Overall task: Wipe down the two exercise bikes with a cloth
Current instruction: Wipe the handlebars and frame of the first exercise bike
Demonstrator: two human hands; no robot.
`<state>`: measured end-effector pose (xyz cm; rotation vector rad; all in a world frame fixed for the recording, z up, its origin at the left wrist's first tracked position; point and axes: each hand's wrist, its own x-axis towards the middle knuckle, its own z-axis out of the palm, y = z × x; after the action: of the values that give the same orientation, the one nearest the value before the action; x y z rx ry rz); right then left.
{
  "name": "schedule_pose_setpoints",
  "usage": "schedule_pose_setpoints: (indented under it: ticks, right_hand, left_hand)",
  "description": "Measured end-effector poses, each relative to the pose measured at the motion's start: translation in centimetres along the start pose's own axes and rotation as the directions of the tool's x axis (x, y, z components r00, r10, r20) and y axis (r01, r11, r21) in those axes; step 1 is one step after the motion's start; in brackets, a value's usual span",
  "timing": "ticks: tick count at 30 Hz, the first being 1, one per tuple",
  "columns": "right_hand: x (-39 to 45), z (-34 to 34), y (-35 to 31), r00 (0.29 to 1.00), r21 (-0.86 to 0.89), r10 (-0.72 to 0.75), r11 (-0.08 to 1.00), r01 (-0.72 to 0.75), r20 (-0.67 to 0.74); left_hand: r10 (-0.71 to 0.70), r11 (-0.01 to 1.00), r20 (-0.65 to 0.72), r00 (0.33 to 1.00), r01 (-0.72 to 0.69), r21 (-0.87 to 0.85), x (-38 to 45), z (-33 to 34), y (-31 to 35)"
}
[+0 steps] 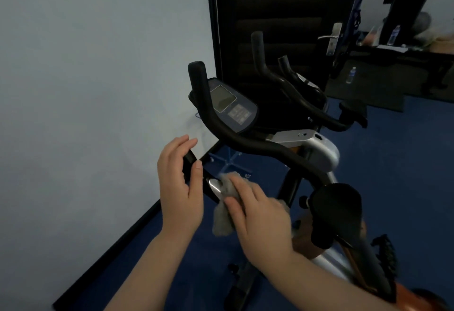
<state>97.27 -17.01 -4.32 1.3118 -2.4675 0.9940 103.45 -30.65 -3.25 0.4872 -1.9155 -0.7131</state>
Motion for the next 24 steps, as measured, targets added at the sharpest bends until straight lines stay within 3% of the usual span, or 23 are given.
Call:
schedule_pose_setpoints:
  ticks: [3, 8, 15, 19, 24]
  right_hand:
    - [2.1, 0.9, -1.9, 0.993, -0.001, -0.046, 0.999, 0.046, 0.110]
    - [0.2, -0.2, -0.1, 0.983, 0.031, -0.107, 0.994, 0.104, 0.147]
    - [4.0, 0.6, -2.3, 0.974, 0.316, -0.021, 0.947, -0.053, 0.227]
    - [1.4, -0.3, -1.2, 0.975, 0.166, -0.101, 0.984, 0.069, 0.198]
    - [5.2, 1.2, -2.7, 0.963, 0.200, 0.031, 0.976, -0.087, 0.269]
  left_hand:
    - [-0.038, 0.999, 0.029, 0.999, 0.039, -0.030, 0.2, -0.7, -0.1]
    - [-0.073, 0.989, 0.100, 0.992, 0.085, -0.122, 0.5, -2.3, -0.2]
    - [-0.139, 0.971, 0.085, 0.987, 0.153, -0.186, 0.6, -2.5, 0.1]
    - [-0.129, 0.963, 0.107, 0.986, 0.151, -0.224, 1.0, -3.1, 0.0]
    - [-0.138, 0.958, 0.087, 0.987, 0.155, -0.243, 1.2, -3.1, 0.0]
